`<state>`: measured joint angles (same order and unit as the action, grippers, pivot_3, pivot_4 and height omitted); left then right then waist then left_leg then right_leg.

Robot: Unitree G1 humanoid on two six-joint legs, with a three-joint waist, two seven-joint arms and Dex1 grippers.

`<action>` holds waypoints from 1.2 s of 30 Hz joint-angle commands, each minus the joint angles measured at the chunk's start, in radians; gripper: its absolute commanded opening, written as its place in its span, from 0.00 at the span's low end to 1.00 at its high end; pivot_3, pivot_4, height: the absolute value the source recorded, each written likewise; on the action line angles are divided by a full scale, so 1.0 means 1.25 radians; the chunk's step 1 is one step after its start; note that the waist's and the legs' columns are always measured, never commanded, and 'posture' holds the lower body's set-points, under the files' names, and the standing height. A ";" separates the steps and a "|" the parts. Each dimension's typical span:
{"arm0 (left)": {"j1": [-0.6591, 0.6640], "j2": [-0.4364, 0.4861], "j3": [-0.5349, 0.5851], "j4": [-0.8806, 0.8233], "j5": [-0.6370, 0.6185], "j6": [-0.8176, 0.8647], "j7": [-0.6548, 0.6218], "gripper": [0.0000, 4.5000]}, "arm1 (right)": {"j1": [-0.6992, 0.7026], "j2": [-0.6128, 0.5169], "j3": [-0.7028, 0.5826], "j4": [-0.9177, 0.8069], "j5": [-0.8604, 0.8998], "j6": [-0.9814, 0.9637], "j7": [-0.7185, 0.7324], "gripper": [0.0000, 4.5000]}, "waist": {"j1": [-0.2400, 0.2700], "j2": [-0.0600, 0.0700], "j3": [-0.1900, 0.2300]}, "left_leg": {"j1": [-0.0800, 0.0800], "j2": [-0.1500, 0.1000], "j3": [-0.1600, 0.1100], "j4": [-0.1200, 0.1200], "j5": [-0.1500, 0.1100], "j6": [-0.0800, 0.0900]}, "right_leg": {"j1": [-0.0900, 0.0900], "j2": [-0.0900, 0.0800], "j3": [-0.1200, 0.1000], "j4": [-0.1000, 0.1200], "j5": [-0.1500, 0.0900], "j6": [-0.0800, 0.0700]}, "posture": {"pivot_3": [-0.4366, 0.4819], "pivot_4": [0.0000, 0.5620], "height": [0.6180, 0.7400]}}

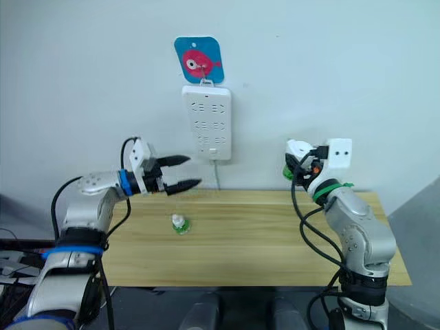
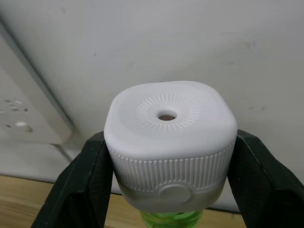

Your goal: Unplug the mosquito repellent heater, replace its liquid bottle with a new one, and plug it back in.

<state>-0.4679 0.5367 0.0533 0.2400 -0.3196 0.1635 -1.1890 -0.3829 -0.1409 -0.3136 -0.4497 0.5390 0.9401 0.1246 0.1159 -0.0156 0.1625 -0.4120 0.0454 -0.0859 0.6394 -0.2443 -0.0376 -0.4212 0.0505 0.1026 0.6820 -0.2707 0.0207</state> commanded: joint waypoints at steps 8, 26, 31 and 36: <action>0.043 -0.233 -0.135 -0.278 0.025 -0.046 0.224 1.00 | -0.089 0.104 -0.246 0.024 0.431 0.144 -0.225 0.65 | 0.021 0.005 0.004 | 0.000 -0.001 0.000 0.004 0.000 0.000 | 0.002 0.000 0.000 0.000 0.000 0.002 | 0.83 0.31 1.00; -0.061 -0.403 -0.195 -0.065 0.098 -0.225 0.358 1.00 | 0.020 -0.039 -0.076 -0.043 0.977 -0.098 -0.565 0.65 | 0.007 0.007 0.008 | -0.001 -0.001 0.000 0.003 0.000 0.001 | 0.001 0.001 0.000 -0.001 0.001 0.001 | 0.77 0.35 1.00; -0.077 -0.411 -0.197 -0.041 0.094 -0.242 0.357 1.00 | 0.034 -0.089 -0.022 -0.056 1.016 -0.161 -0.575 0.65 | 0.002 0.006 0.012 | -0.001 -0.001 0.000 0.003 0.001 0.001 | 0.001 0.001 0.000 -0.001 -0.001 0.004 | 0.77 0.35 1.00; -0.084 -0.421 -0.199 -0.029 0.092 -0.253 0.358 1.00 | 0.044 -0.129 0.015 -0.065 1.032 -0.201 -0.571 0.65 | -0.001 0.006 0.016 | -0.002 -0.001 0.000 0.003 0.001 0.002 | 0.001 0.001 0.000 -0.001 -0.001 0.004 | 0.76 0.36 1.00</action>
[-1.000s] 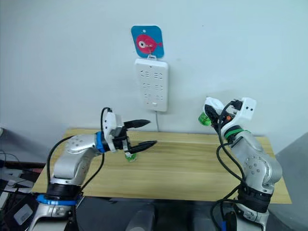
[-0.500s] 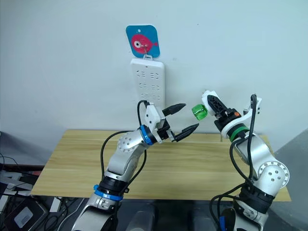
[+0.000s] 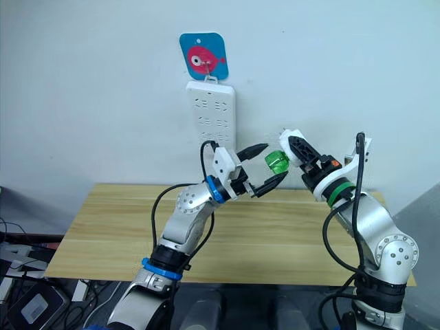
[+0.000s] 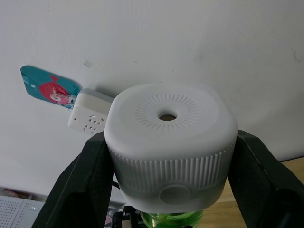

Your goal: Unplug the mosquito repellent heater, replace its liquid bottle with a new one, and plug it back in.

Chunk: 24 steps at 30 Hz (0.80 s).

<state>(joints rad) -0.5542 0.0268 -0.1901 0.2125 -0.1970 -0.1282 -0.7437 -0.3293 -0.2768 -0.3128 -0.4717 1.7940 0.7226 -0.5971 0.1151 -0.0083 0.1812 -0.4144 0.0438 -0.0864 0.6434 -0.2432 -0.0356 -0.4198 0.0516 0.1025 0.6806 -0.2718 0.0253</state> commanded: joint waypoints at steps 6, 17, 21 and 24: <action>-0.013 -0.023 -0.006 -0.007 -0.011 -0.021 -0.003 0.87 | 0.011 -0.049 0.048 -0.059 0.046 -0.065 0.003 0.65 | -0.004 -0.001 0.006 | 0.000 0.000 0.000 0.000 0.000 0.000 | 0.000 0.000 0.000 0.000 0.000 -0.001 | 0.76 0.37 1.00; -0.009 -0.022 -0.004 -0.014 -0.011 -0.013 -0.005 0.51 | 0.018 -0.077 0.086 -0.065 0.056 -0.119 0.005 0.65 | -0.007 -0.001 0.009 | -0.001 0.000 -0.001 0.000 0.000 0.000 | 0.000 0.000 0.000 0.000 0.000 0.000 | 0.77 0.38 1.00; -0.012 -0.015 -0.003 -0.017 -0.012 -0.009 -0.010 0.51 | 0.025 -0.095 0.095 -0.064 0.057 -0.117 0.013 0.65 | -0.007 -0.001 0.010 | -0.001 0.000 -0.001 0.000 0.000 0.000 | 0.000 0.000 0.000 0.000 0.000 0.000 | 0.77 0.38 1.00; -0.013 0.000 -0.004 -0.020 -0.019 -0.008 -0.033 0.51 | 0.032 -0.127 0.096 -0.055 0.074 -0.099 0.033 0.86 | -0.007 0.000 0.012 | -0.001 0.000 -0.001 0.000 0.000 0.000 | 0.000 0.000 0.000 0.000 0.000 0.000 | 0.77 0.38 1.00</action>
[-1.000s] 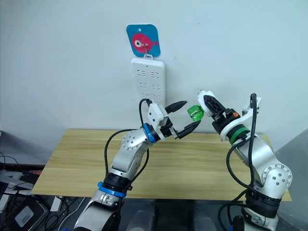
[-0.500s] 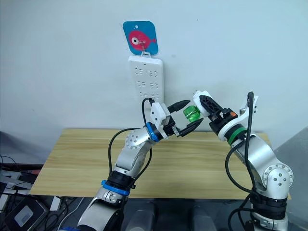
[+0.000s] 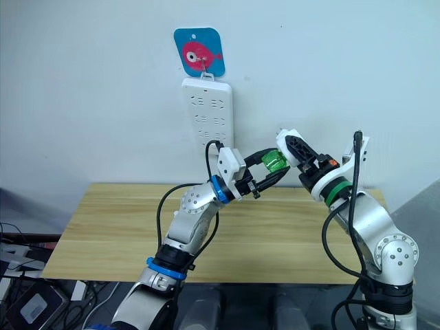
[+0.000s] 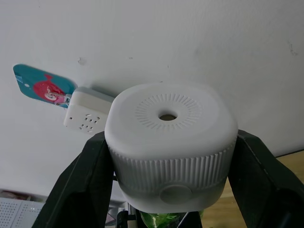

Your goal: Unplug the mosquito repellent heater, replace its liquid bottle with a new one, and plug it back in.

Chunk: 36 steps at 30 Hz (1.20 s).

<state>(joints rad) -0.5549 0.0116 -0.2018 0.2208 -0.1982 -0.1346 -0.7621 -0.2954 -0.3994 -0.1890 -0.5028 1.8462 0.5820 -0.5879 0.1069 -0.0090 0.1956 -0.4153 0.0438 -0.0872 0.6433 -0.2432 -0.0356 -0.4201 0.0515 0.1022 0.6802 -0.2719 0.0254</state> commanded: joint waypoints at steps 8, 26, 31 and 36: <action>-0.030 0.110 -0.015 -0.007 -0.075 -0.026 -0.238 0.51 | -0.006 -0.254 -0.050 0.114 0.101 0.269 0.262 0.99 | 0.000 0.000 0.012 | 0.000 0.000 0.000 0.000 0.000 0.000 | 0.000 0.000 0.000 0.000 0.000 -0.001 | 0.75 0.39 1.00; -0.073 0.094 -0.027 0.098 -0.067 -0.185 -0.392 0.51 | -0.137 -0.463 0.047 0.324 0.101 0.573 0.585 0.99 | 0.004 -0.002 0.021 | -0.001 0.000 0.001 0.000 0.000 0.000 | 0.000 0.000 -0.001 -0.001 0.001 -0.003 | 0.76 0.40 1.00; -0.066 0.098 -0.034 0.100 -0.061 -0.207 -0.399 0.51 | -0.153 -0.460 0.058 0.345 0.101 0.580 0.600 0.95 | 0.005 -0.002 0.021 | -0.001 0.000 0.001 0.000 0.000 0.000 | 0.000 0.000 -0.001 -0.001 0.001 -0.003 | 0.76 0.41 1.00; -0.067 0.100 -0.035 0.103 -0.061 -0.210 -0.396 0.51 | -0.165 -0.462 0.065 0.360 0.101 0.582 0.596 0.70 | 0.006 -0.002 0.021 | -0.001 0.000 0.000 0.001 0.000 0.000 | 0.000 0.000 -0.002 -0.001 0.001 -0.003 | 0.76 0.41 1.00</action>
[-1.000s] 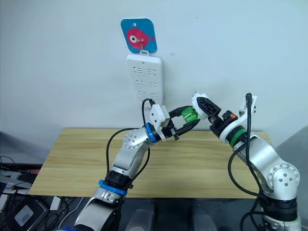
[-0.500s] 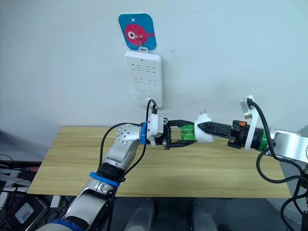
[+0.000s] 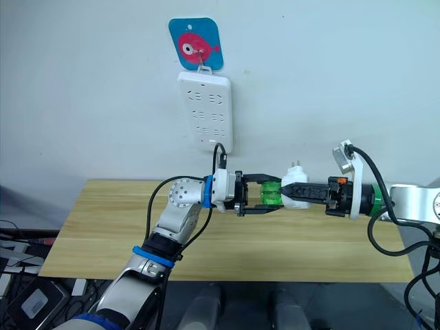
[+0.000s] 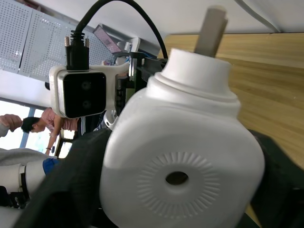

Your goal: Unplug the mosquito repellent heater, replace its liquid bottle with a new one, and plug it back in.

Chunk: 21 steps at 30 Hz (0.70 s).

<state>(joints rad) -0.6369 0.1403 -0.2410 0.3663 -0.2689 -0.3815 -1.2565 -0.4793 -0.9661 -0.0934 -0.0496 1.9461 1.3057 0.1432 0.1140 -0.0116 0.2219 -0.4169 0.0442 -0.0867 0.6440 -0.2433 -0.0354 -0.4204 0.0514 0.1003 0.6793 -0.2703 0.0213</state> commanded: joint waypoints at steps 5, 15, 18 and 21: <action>0.002 -0.001 -0.006 -0.021 -0.008 0.003 0.000 0.51 | -0.023 -0.007 -0.011 -0.001 0.021 0.005 0.013 0.70 | 0.000 0.000 0.000 | 0.000 0.000 0.000 0.000 0.000 0.000 | 0.000 0.000 0.000 0.000 0.000 0.000 | 0.76 0.41 1.00; -0.038 0.085 0.040 -0.189 -0.354 0.922 0.049 0.51 | -0.041 -0.069 0.014 -0.055 0.016 0.010 0.049 0.70 | -0.009 -0.002 0.015 | 0.000 0.001 -0.001 0.000 0.000 0.000 | 0.000 0.000 -0.001 0.001 -0.002 0.003 | 0.77 0.43 1.00; -0.116 0.096 0.090 -0.078 -0.480 1.234 0.060 0.51 | -0.050 -0.078 0.021 -0.065 0.008 0.020 0.085 0.70 | -0.013 -0.002 0.019 | -0.001 0.001 -0.003 0.001 0.000 0.000 | -0.001 0.001 -0.003 0.001 -0.002 0.004 | 0.76 0.43 1.00; -0.149 0.079 0.105 0.010 -0.491 1.307 0.066 0.51 | -0.053 -0.082 0.026 -0.069 -0.001 0.016 0.104 0.70 | -0.013 -0.003 0.019 | -0.001 0.000 -0.003 0.001 0.000 0.000 | 0.000 0.000 -0.003 0.000 -0.003 0.005 | 0.76 0.44 1.00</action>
<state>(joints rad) -0.8166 0.2369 -0.1474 0.3184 -0.8746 1.1988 -1.2081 -0.5370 -1.0479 -0.0486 -0.1036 1.9427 1.3182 0.2478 0.0972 -0.0150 0.2461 -0.4186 0.0441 -0.0906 0.6446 -0.2433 -0.0356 -0.4207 0.0513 0.0962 0.6794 -0.2740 0.0276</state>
